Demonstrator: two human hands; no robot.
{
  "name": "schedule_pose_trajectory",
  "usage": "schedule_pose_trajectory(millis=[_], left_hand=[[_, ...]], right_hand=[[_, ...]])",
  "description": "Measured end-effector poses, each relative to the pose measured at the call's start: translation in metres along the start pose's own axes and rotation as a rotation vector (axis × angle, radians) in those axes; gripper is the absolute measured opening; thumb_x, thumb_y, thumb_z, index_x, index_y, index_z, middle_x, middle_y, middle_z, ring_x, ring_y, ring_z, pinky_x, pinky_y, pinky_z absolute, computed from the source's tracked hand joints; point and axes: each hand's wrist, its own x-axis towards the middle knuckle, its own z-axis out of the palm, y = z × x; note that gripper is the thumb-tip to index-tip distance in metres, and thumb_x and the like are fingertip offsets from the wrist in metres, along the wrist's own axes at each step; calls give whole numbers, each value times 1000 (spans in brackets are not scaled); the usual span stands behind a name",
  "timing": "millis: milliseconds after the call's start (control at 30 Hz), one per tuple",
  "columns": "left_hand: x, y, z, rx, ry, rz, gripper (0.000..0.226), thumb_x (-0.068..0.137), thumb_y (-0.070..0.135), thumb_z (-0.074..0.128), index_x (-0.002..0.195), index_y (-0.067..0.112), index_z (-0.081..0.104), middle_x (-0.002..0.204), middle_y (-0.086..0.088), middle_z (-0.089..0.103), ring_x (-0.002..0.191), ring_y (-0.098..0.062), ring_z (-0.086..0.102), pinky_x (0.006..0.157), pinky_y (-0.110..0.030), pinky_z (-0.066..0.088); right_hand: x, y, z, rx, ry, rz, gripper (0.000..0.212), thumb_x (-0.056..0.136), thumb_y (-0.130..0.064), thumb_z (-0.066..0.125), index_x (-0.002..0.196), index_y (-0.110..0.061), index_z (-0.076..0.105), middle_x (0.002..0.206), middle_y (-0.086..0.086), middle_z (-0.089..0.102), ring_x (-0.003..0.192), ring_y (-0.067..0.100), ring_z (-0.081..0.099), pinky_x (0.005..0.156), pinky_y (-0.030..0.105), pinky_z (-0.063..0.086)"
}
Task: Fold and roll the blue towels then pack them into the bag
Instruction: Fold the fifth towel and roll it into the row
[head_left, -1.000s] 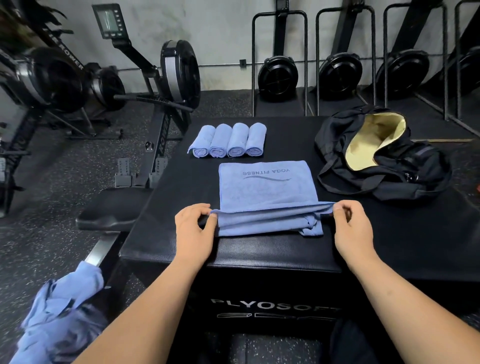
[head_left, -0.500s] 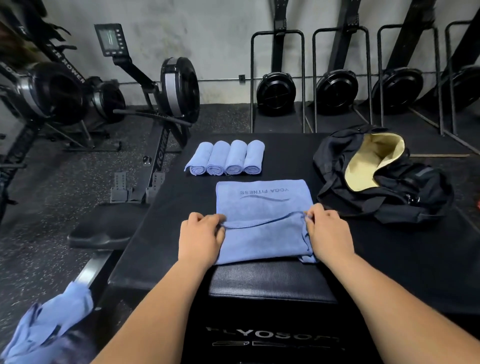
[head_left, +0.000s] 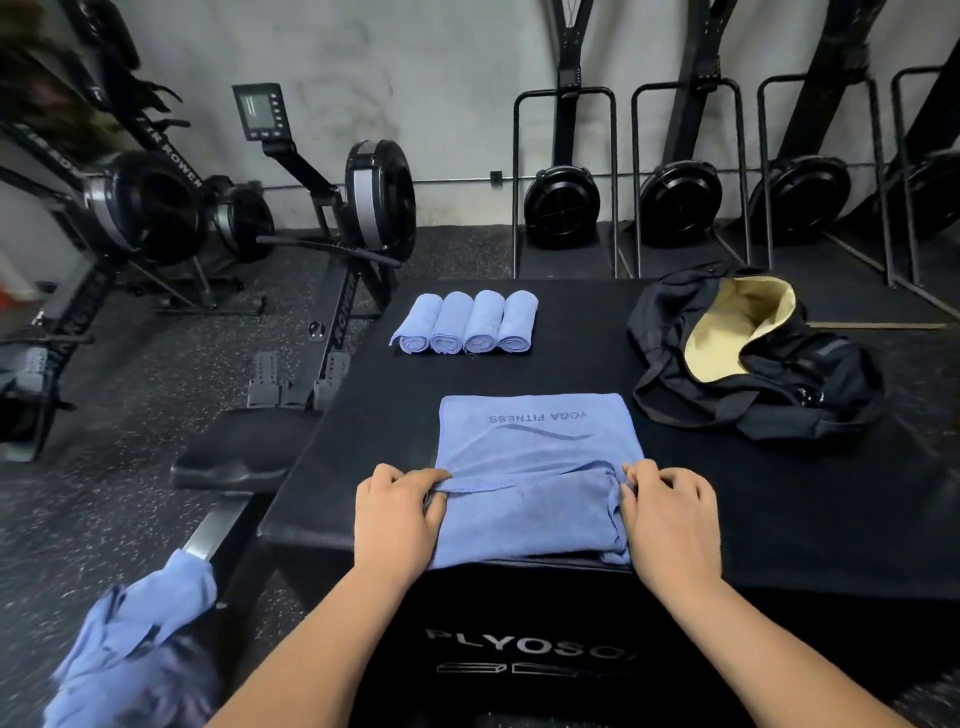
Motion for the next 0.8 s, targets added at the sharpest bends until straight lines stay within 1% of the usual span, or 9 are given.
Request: schedule_pose_trajectory(millis=[67, 133, 233, 300, 400, 467, 533, 633, 800], left_hand=[[-6, -1, -7, -29, 24, 22, 20, 93, 30, 76, 110, 38, 80, 77, 15, 45, 86, -20, 55, 86, -42, 51], [-3, -4, -12, -63, -17, -8, 18, 98, 40, 67, 112, 42, 78, 83, 9, 57, 94, -18, 56, 87, -40, 51], [16, -4, -20, -135, -77, -72, 16, 99, 39, 64, 106, 43, 78, 94, 17, 71, 104, -16, 57, 85, -36, 51], [34, 1, -27, -224, -74, -131, 10, 96, 36, 70, 95, 40, 79, 93, 20, 73, 98, -14, 65, 82, -35, 54], [59, 16, -32, -293, -117, -218, 7, 93, 28, 77, 89, 32, 81, 85, 17, 74, 82, -3, 68, 71, -21, 47], [75, 20, -29, -320, -128, -259, 5, 91, 27, 79, 87, 30, 79, 78, 13, 73, 76, -3, 67, 67, -22, 45], [88, 21, -25, -337, -124, -288, 7, 90, 29, 80, 85, 30, 76, 78, 11, 73, 76, -6, 68, 66, -25, 46], [108, 18, -13, -311, -134, -315, 9, 92, 33, 78, 84, 29, 74, 79, 11, 73, 79, -8, 69, 67, -24, 46], [135, 8, 13, -263, -134, -317, 10, 95, 37, 73, 88, 30, 74, 84, 14, 73, 85, -13, 70, 81, -34, 54]], right_hand=[[-9, -2, -11, 0, 52, -29, 10, 95, -28, 66, 94, -20, 58, 73, -2, 57, 89, 25, 56, 97, 42, 42], [-4, -1, -20, 27, 56, -15, 12, 95, -26, 67, 92, -22, 56, 74, -3, 58, 89, 25, 57, 99, 44, 42], [17, 4, -35, 176, -4, 65, 15, 99, -28, 62, 90, -26, 50, 77, -5, 57, 86, 27, 53, 85, 44, 41], [34, 8, -43, 311, -45, 132, 12, 101, -32, 61, 93, -28, 53, 82, -9, 59, 88, 26, 54, 77, 43, 43], [61, 14, -46, 439, -112, 215, 9, 100, -33, 65, 93, -30, 61, 80, -14, 65, 85, 22, 62, 73, 39, 48], [80, 15, -43, 447, -122, 236, 10, 97, -33, 69, 89, -31, 64, 76, -14, 66, 85, 20, 64, 74, 38, 49], [96, 14, -37, 431, -119, 253, 10, 95, -33, 72, 86, -31, 65, 76, -14, 67, 87, 21, 64, 75, 37, 50], [120, 11, -26, 415, -125, 266, 11, 93, -33, 73, 85, -32, 65, 80, -11, 70, 89, 24, 65, 80, 41, 54], [149, 7, -1, 377, -152, 264, 14, 94, -31, 69, 82, -32, 62, 75, -12, 69, 84, 20, 64, 74, 40, 52]])
